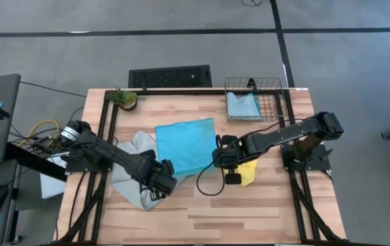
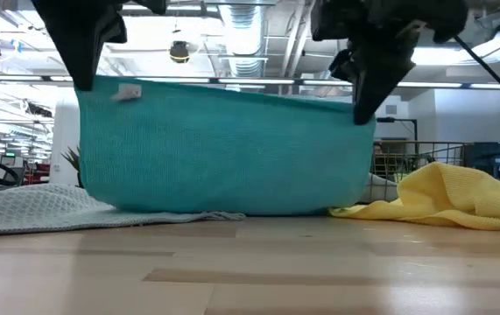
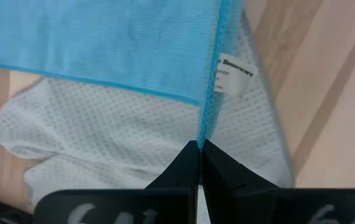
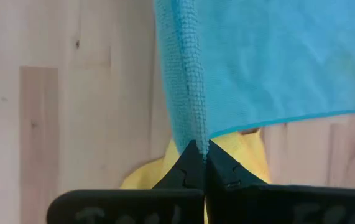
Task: Fold microfiber towels
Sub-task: Fold the blue microfiber cloth
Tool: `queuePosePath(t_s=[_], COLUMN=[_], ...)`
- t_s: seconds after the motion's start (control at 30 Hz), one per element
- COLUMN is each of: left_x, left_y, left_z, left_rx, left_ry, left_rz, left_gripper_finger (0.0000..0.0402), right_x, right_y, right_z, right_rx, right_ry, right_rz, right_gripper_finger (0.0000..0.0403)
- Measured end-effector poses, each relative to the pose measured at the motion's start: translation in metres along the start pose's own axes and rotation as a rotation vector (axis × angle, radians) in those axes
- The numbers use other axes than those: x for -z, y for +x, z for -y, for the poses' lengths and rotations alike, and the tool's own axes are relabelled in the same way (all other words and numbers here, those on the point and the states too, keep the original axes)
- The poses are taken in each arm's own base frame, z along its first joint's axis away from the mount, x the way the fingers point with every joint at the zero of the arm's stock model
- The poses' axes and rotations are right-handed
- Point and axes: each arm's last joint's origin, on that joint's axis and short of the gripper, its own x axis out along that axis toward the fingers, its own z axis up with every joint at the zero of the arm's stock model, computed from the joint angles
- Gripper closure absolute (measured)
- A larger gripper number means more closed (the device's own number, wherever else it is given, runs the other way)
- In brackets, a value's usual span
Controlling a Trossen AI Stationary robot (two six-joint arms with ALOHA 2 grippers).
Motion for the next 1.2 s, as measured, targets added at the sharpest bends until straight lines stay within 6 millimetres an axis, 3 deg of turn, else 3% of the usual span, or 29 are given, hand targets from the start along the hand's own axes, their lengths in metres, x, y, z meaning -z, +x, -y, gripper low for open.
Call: queuePosePath(t_s=[0.17,0.43,0.67,0.93,1.2], left_x=[-0.009,-0.031,-0.040,-0.052,-0.061], left_y=[0.005,0.022,0.051,0.066,0.071], left_z=[-0.018,-0.060,-0.101,-0.137,-0.166], left_rx=[-0.073,-0.192,-0.254,-0.287,-0.274], left_ry=[-0.030,-0.069,-0.138,-0.142,-0.196], left_rz=[-0.009,-0.025,-0.103,-0.101,-0.091], left_gripper_finger=[0.0401,0.0401,0.0401,0.0401,0.0401], right_x=[-0.004,-0.005,-0.007,-0.004,-0.005], right_y=[0.002,0.004,0.036,0.072,0.077], right_z=[0.029,0.095,0.134,0.163,0.172], right_rx=[0.033,0.166,0.206,0.220,0.243], right_ry=[0.008,0.077,0.118,0.123,0.116], right_rz=[0.024,0.065,0.041,-0.012,-0.002], right_gripper_finger=[0.0396,0.0396,0.0396,0.0396,0.0387])
